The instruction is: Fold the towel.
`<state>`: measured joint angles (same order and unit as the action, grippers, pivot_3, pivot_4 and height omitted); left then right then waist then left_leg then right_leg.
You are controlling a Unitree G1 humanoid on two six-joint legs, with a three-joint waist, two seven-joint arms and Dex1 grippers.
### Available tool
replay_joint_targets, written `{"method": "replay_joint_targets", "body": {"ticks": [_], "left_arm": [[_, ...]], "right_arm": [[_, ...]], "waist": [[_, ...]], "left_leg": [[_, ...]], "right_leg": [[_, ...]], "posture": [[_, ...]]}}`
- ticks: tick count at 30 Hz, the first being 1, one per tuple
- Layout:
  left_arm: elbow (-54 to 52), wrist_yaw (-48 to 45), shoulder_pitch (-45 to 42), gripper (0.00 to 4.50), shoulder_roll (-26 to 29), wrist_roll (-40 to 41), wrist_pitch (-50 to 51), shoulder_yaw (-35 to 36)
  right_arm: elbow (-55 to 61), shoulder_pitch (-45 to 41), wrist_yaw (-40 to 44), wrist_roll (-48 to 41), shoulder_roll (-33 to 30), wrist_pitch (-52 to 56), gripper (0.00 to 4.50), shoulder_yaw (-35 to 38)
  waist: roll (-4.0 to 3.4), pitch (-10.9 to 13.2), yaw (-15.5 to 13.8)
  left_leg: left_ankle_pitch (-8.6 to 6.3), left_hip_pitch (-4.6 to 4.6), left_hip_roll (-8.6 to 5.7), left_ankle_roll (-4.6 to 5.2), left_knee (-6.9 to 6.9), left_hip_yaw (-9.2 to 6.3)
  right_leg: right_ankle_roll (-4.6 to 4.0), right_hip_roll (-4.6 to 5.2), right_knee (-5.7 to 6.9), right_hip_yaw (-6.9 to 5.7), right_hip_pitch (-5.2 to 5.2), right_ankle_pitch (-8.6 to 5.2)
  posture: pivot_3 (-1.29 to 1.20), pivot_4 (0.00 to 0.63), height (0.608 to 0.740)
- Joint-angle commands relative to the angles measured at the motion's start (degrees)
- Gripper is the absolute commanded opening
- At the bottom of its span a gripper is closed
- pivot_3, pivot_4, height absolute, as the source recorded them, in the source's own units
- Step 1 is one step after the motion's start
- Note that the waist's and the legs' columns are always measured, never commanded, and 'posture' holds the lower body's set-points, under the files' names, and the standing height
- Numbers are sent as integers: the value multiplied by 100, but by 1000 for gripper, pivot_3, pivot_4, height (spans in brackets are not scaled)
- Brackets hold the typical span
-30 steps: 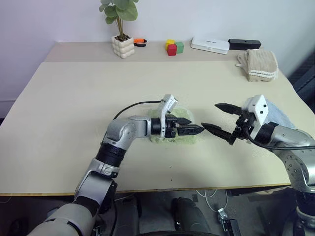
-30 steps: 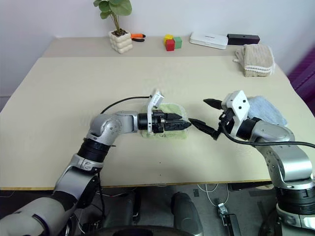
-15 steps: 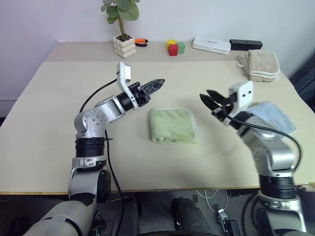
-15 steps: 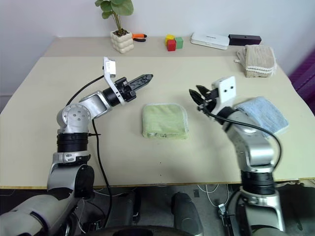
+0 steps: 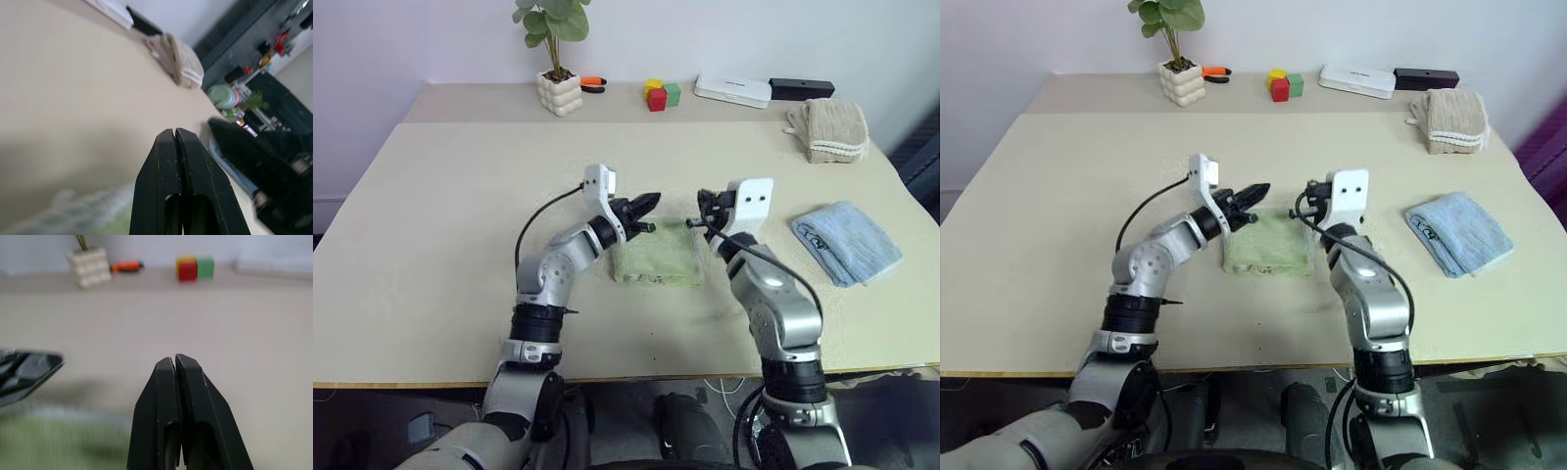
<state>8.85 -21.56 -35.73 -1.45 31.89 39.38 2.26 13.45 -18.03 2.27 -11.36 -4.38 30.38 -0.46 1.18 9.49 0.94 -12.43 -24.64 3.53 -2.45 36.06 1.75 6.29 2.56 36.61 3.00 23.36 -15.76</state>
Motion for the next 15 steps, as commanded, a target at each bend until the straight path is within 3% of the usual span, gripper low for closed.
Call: {"method": "replay_joint_targets", "body": {"ticks": [1, 15], "left_arm": [[-181, -12, 56, 0, -5, -266, -233, -245], [405, -101, 83, 0, -21, -673, -681, -224]], "right_arm": [[94, -79, -182, 135, 269, -235, 47, -117], [-1096, -27, 28, 542, 207, -1022, 47, -107]], "waist": [[0, 0, -4], [0, 0, -11]], "left_leg": [[0, 0, 0, 0, 3, 0], [0, 4, -1, -1, 10, -2]], "right_leg": [[0, 0, 7, 0, 2, 0], [-1, 0, 26, 0, 2, -2]], "posture": [[0, 150, 740], [0, 150, 740]]}}
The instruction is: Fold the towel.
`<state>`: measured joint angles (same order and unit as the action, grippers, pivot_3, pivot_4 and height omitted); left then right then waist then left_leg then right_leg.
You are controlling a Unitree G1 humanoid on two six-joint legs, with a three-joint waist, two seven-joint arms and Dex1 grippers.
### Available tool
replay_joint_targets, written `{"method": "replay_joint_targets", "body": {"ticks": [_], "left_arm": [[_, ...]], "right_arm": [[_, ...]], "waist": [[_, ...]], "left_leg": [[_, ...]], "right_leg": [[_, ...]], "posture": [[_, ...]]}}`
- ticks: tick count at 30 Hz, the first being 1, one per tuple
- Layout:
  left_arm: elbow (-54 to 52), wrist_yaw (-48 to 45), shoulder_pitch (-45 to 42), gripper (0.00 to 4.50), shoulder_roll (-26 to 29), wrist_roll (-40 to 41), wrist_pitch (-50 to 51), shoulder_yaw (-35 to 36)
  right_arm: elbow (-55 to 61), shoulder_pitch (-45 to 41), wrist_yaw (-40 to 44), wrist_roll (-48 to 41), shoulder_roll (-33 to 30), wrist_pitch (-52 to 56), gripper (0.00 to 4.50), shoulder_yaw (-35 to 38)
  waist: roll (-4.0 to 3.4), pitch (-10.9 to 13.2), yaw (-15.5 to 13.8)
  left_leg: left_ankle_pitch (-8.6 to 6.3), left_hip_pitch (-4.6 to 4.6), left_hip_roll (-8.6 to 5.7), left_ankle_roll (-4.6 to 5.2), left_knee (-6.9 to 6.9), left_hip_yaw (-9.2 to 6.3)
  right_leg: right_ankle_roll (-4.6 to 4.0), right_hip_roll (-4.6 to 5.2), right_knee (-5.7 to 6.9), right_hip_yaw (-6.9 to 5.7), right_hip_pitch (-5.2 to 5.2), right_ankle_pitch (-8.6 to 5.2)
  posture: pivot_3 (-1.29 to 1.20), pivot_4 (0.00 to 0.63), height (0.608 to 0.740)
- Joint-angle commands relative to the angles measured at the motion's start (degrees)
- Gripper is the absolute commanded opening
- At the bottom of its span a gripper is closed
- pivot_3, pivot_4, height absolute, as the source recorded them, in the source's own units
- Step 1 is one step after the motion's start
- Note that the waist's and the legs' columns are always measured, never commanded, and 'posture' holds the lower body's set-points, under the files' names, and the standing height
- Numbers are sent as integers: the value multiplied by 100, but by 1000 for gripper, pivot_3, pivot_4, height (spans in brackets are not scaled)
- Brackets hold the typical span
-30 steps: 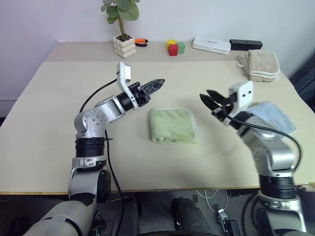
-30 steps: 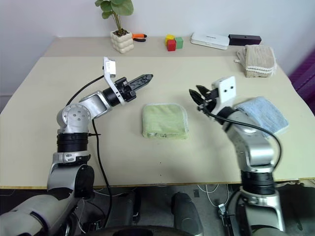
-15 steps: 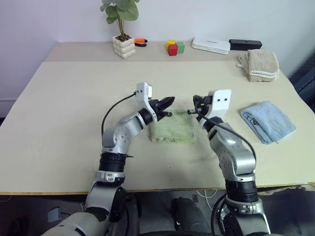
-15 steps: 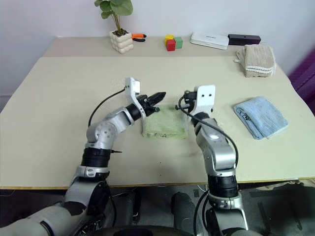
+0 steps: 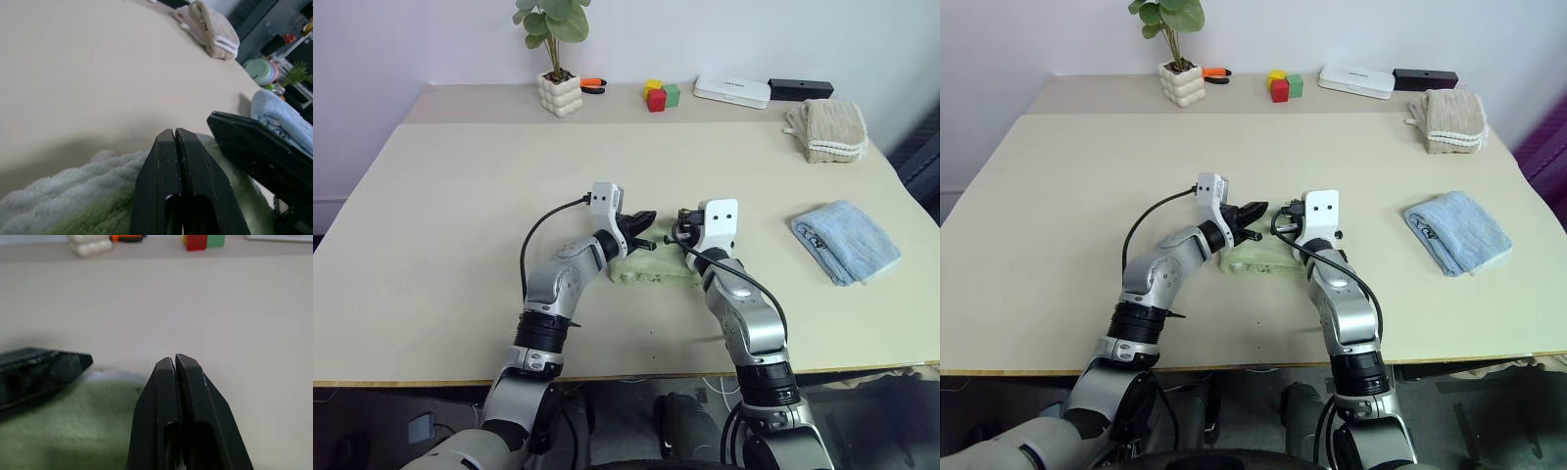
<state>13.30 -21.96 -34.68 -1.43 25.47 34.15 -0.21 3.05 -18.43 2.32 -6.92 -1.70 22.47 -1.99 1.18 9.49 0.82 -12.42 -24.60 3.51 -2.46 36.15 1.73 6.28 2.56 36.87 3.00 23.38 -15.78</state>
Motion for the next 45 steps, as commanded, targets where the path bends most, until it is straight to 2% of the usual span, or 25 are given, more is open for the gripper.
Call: {"method": "replay_joint_targets", "body": {"ticks": [1, 13, 20, 24, 27, 28, 34, 35, 39, 44, 45], "left_arm": [[-4, -74, 2, 0, 12, -82, -199, 8], [-127, -178, 298, 0, 326, -103, -341, 211], [-249, -178, 291, 0, 298, -48, -386, 293], [-317, -380, 171, 0, 193, 320, -204, 459], [-584, -505, 88, 846, 79, 1032, 287, 778], [-656, -493, 14, 1267, 105, 1143, 354, 866], [-776, -400, -537, 4241, 966, 1949, 1196, 1658], [-751, -358, -640, 4423, 1095, 2141, 1399, 1803], [-585, -359, -890, 4423, 1727, 2507, 2171, 2075], [-412, -1397, -593, 4423, 2994, 2660, 3050, 1867], [-356, -1524, -550, 4500, 3200, 2592, 3135, 1785]], "right_arm": [[-101, 9, 27, 97, -70, -272, 47, 78], [-30, 180, 13, 140, -115, -512, 47, 235], [52, 184, 38, 238, -131, -574, 47, 208], [79, 41, 39, 178, -169, -598, 47, 362], [103, 11, 49, 187, -206, -601, 0, 404], [133, -4, 123, 211, -284, -601, 0, 377], [723, -387, 1028, -787, -920, -305, 0, 993], [770, -440, 1209, -964, -1062, -237, 0, 1092], [899, -529, 1922, -1289, -1702, -55, 0, 1188], [1262, -399, 2935, -1990, -2344, 413, 0, 1186], [1366, -364, 3108, -2166, -2432, 502, 543, 1204]], "waist": [[0, 0, 0], [0, 0, 3], [0, 0, -3], [0, 0, -1], [0, 0, 2], [0, 0, -4], [-1, 2, 30], [-1, 1, 27], [0, 2, 14], [-4, 4, 38], [-4, 5, 37]], "left_leg": [[0, 0, 0, 0, 0, 0], [0, 6, 1, 0, -1, 0], [0, 6, 1, 0, 0, 0], [0, 6, 0, 0, 0, 0], [0, 6, 0, 0, 0, 0], [0, 5, 1, 0, 0, 0], [0, 9, 1, 0, -1, -2], [0, 9, 2, 0, -2, -4], [0, 11, 2, 0, -3, -5], [0, 11, 2, 0, -5, -3], [0, 12, 2, 0, -8, -3]], "right_leg": [[0, 0, 1, 0, 0, 0], [0, 0, 6, 0, -1, -1], [0, 0, 9, 0, -1, -1], [0, 0, 9, 0, -1, -1], [0, 0, 9, 0, -1, -1], [0, 1, 8, 0, -1, -1], [1, -3, 14, 1, 0, -1], [2, -4, 14, 0, -1, -2], [4, -3, 12, -1, -4, -3], [3, -3, 16, -1, 0, -4], [-1, -3, 18, 0, 1, -7]], "posture": [[0, 150, 740], [0, 150, 740], [0, 150, 740], [0, 150, 740], [0, 150, 740], [0, 150, 740], [0, 150, 740], [0, 150, 740], [0, 150, 740], [0, 150, 740], [0, 150, 740]]}}
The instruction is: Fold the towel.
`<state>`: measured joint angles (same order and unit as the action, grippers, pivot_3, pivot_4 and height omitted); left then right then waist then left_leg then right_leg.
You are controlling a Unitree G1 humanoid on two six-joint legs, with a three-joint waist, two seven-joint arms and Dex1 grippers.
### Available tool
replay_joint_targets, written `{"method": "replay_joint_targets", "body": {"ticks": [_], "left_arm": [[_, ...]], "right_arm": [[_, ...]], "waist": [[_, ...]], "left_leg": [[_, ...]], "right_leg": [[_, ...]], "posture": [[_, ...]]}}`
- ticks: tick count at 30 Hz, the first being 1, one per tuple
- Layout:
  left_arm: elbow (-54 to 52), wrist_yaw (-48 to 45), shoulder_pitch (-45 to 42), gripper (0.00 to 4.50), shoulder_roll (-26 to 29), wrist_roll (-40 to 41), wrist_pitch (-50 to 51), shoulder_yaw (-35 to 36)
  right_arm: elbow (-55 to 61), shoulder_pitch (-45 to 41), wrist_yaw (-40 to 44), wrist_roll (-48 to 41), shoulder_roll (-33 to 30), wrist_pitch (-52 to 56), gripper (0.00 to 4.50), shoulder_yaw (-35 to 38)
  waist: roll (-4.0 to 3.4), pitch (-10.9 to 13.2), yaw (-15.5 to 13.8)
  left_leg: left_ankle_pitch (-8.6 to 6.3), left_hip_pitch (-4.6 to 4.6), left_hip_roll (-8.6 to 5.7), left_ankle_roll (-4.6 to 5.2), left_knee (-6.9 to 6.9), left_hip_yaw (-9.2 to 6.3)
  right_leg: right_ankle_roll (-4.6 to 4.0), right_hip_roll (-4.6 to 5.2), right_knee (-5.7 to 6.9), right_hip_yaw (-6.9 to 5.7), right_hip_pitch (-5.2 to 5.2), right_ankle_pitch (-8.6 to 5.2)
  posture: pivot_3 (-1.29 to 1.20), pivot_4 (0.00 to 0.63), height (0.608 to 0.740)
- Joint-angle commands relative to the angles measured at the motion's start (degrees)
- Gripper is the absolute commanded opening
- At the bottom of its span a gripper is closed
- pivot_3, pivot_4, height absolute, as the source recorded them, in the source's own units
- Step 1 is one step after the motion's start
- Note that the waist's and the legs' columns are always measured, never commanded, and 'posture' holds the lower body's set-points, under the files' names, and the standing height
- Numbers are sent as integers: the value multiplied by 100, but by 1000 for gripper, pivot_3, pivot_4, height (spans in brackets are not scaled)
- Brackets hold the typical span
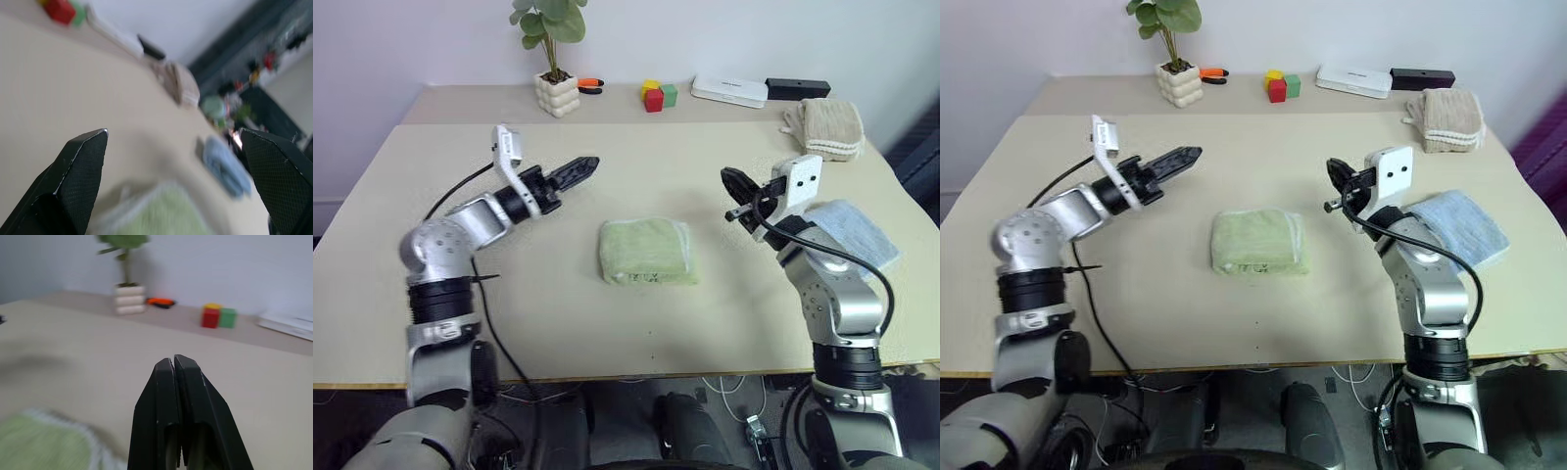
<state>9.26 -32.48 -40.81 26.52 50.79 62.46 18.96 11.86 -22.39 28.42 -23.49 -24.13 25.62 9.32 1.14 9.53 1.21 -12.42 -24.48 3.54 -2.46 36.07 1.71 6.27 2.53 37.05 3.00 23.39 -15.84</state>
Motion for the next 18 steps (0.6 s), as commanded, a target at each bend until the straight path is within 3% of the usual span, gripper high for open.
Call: {"method": "replay_joint_targets", "body": {"ticks": [1, 8, 14, 18], "left_arm": [[78, -653, 113, 4500, 625, -30, 320, -230], [103, -1822, 580, 4500, 1514, -18, 774, -737], [814, -1503, 793, 4500, 1162, -246, 1071, -724], [1198, -1254, 650, 4500, 713, -91, 1482, -460]], "right_arm": [[623, 105, 746, -677, -357, 318, 803, 59], [1001, 347, 1712, -1221, -1166, 671, 4306, 67], [819, 358, 1885, -1110, -1308, 506, 4414, 42], [647, 343, 1746, -510, -1338, 106, 4414, -185]], "waist": [[0, 1, -7], [2, 3, -47], [3, 3, -47], [4, 3, -61]], "left_leg": [[0, 0, 1, 0, 0, 0], [0, 1, 2, 0, 8, 3], [0, 0, 2, 0, 8, 3], [0, -1, 2, 0, 10, 3]], "right_leg": [[-2, -1, 1, -1, 1, -1], [-24, 6, 3, -2, -1, -13], [-25, 6, 4, -2, 0, -14], [-22, 6, 4, -2, 0, -12]], "posture": [[0, 150, 740], [0, 150, 740], [0, 150, 740], [0, 150, 740]]}}
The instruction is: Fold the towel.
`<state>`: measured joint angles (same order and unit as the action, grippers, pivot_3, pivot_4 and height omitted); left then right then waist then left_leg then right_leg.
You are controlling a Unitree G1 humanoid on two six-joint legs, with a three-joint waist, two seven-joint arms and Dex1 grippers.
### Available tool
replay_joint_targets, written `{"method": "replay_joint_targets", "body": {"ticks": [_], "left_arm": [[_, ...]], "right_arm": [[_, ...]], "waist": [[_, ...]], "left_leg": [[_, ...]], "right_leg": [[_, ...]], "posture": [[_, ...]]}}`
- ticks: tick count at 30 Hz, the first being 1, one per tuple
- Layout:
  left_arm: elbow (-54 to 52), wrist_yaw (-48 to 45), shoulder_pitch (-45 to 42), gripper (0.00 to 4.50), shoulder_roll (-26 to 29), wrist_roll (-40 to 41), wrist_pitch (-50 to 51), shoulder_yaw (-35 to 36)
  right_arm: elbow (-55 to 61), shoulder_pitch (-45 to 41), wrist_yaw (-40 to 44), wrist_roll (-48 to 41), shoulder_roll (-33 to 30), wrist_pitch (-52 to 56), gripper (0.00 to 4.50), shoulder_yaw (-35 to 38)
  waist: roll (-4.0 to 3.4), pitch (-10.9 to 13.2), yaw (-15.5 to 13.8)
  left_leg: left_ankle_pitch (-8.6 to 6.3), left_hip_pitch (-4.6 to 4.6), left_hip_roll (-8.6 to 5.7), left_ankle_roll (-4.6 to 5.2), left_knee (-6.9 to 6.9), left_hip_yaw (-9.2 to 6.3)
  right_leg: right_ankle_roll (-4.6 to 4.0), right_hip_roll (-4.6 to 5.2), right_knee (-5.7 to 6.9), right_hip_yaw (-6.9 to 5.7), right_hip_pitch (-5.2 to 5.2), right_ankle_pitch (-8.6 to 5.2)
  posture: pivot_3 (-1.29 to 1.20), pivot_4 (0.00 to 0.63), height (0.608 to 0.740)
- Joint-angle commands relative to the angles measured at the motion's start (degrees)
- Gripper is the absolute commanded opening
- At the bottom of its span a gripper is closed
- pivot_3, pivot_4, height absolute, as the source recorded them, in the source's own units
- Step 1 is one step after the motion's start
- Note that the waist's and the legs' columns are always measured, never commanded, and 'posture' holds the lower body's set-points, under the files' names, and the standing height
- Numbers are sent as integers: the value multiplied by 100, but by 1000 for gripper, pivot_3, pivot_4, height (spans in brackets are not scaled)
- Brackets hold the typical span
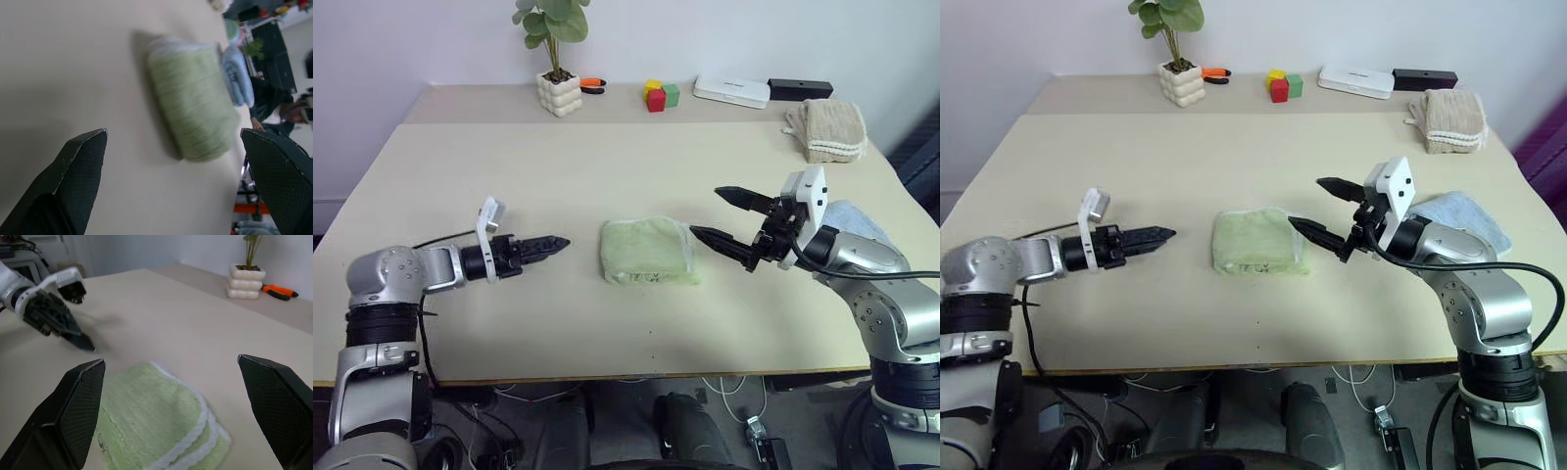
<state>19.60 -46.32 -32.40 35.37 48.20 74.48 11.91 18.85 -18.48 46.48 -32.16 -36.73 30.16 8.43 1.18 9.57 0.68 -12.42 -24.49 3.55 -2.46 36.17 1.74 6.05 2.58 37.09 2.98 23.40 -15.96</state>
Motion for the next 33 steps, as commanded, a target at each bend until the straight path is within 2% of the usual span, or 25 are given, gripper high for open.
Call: {"method": "replay_joint_targets", "body": {"ticks": [1, 6, 10, 24, 27, 33], "left_arm": [[249, 199, -248, 4500, -312, 228, 436, 334], [447, 331, -482, 4500, -742, 428, 1172, 557], [447, 374, -618, 4500, -945, 326, 1428, 370], [985, 582, -1075, 4500, -1589, -40, 1192, 252], [1040, 444, -1080, 4500, -1551, -207, 1069, -60], [1688, 321, -1278, 4500, -1539, -504, 728, -125]], "right_arm": [[-86, -50, -34, 422, -86, -397, 4414, -145], [-165, -120, 19, 468, -38, -435, 4414, -227], [-270, -153, -41, 593, -15, -501, 4414, -264], [-176, -158, -232, 688, 43, -548, 4414, -226], [-185, -176, -270, 705, 37, -557, 4414, -225], [-175, -188, -353, 717, 51, -573, 4414, -223]], "waist": [[0, 0, -13], [1, 0, 6], [1, 0, 16], [1, 0, 7], [1, 0, -7], [0, -1, -8]], "left_leg": [[0, 0, 0, 0, 2, -1], [0, 0, -3, 0, 2, -1], [0, 1, -2, 0, 0, -4], [0, 1, -4, 0, 1, -4], [0, 1, -5, 0, 3, -4], [0, 4, -7, 0, 4, -6]], "right_leg": [[1, 0, 0, -1, -1, 1], [16, 1, 0, -1, -2, 8], [16, -3, 2, -1, 0, 9], [17, -2, 2, -1, -2, 9], [17, -1, 2, -1, -3, 9], [17, 1, 2, -2, -7, 9]], "posture": [[0, 150, 740], [0, 150, 740], [0, 150, 740], [0, 150, 740], [0, 150, 740], [0, 150, 740]]}}
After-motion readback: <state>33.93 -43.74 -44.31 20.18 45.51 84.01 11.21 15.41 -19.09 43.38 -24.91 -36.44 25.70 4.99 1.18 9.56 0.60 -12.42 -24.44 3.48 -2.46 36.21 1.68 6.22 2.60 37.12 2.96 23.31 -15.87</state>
